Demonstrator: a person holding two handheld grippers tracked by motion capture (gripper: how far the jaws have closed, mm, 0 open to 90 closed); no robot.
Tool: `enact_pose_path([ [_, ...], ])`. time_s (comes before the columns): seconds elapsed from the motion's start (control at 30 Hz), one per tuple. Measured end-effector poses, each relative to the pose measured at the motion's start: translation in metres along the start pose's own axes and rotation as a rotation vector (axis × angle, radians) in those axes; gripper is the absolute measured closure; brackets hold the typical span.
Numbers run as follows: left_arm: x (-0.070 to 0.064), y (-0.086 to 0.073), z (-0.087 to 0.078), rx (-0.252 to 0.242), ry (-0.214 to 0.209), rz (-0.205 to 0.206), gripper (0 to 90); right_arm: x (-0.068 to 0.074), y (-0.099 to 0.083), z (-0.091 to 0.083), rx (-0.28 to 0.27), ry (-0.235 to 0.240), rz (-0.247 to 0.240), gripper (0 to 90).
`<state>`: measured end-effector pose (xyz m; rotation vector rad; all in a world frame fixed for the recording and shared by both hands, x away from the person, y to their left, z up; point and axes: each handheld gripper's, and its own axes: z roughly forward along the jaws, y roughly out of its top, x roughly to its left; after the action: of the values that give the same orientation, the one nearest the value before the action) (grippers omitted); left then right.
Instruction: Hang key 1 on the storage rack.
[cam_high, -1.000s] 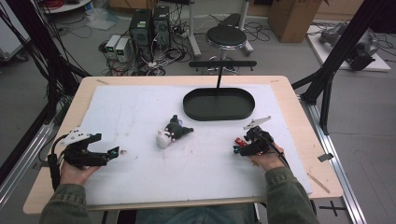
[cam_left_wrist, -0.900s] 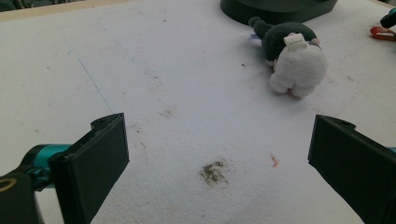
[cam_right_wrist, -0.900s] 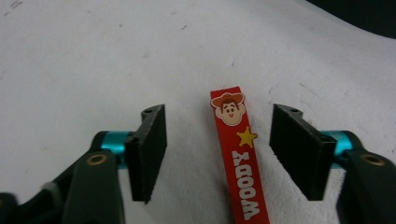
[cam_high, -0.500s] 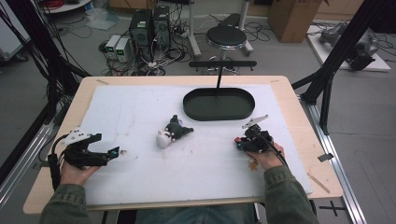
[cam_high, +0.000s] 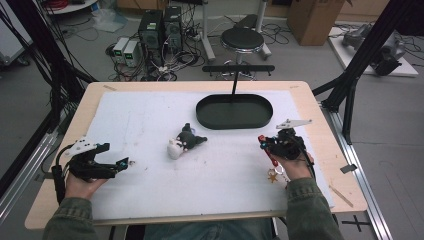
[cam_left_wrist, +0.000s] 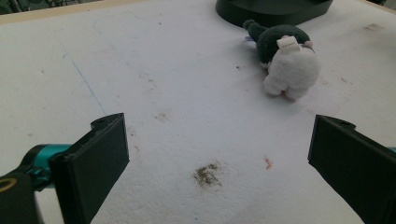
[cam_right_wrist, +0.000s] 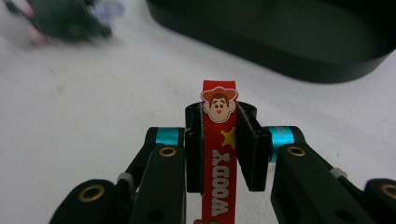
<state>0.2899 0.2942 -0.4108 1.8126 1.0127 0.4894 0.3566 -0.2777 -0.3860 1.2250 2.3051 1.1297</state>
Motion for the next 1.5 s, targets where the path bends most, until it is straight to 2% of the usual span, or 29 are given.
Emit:
enact_pose_path([
  [0.03,0.0,0.0,0.0,0.001,0.001,0.0,5.4,0.0,0.0,0.0,0.0,0.0,0.0,75.1],
  [0.07,0.0,0.0,0.0,0.002,0.002,0.0,5.4,-0.003,0.004,-0.007,-0.049,0.026,0.047,75.2],
  [0.13,0.0,0.0,0.0,0.001,0.001,0.001,5.4,-0.005,0.006,-0.009,-0.057,0.037,0.059,75.2],
  [0.23,0.0,0.0,0.0,-0.006,0.0,0.0,5.4,-0.009,0.018,-0.016,-0.084,0.054,0.098,75.3],
  [0.3,0.001,0.0,-0.001,-0.009,0.003,-0.003,5.4,-0.009,0.02,-0.018,-0.087,0.059,0.1,75.3],
  [0.33,0.001,0.0,-0.001,-0.008,0.003,-0.001,5.4,-0.007,0.028,-0.022,-0.105,0.067,0.062,75.3],
  [0.4,0.002,0.0,-0.001,-0.007,0.003,-0.003,5.4,-0.005,0.035,-0.025,-0.107,0.044,0.044,75.4],
  [0.63,0.002,0.001,-0.001,-0.013,0.001,-0.005,5.4,-0.004,0.056,-0.033,-0.136,0.048,0.063,75.5],
  [0.7,0.002,0.001,-0.002,-0.016,0.0,-0.006,5.4,-0.005,0.064,-0.035,-0.153,0.055,0.082,75.5],
  [0.73,0.002,0.001,-0.002,-0.016,0.0,-0.006,5.4,-0.006,0.073,-0.039,-0.175,0.079,0.114,75.6],
  [0.83,0.002,0.001,-0.001,-0.014,-0.001,-0.006,5.4,-0.006,0.083,-0.041,-0.189,0.091,0.131,75.6],
  [0.87,0.002,0.001,-0.001,-0.012,0.0,-0.006,5.4,-0.006,0.095,-0.042,-0.189,0.085,0.124,75.6],
  [0.9,0.002,0.0,-0.001,-0.011,-0.001,-0.006,5.4,-0.006,0.095,-0.042,-0.189,0.085,0.124,75.6],
  [0.97,0.002,0.001,-0.001,-0.012,-0.002,-0.004,5.4,-0.005,0.106,-0.042,-0.173,0.066,0.099,75.6],
  [1.07,0.002,0.0,-0.001,-0.01,-0.003,-0.006,5.4,-0.004,0.123,-0.042,-0.168,0.062,0.086,75.6],
  [1.1,0.002,0.0,-0.001,-0.01,-0.005,-0.004,5.4,-0.004,0.134,-0.041,-0.17,0.059,0.077,75.6],
  [1.23,0.001,0.0,0.0,-0.01,-0.01,-0.005,5.4,-0.007,0.147,-0.038,-0.179,0.059,0.084,75.5],
  [1.33,0.001,0.0,0.001,-0.006,-0.018,-0.001,5.4,-0.012,0.156,-0.034,-0.181,0.061,0.115,75.6],
  [1.5,-0.002,0.001,0.005,0.006,-0.033,0.011,5.4,-0.02,0.169,-0.029,-0.162,0.047,0.128,75.5],
])
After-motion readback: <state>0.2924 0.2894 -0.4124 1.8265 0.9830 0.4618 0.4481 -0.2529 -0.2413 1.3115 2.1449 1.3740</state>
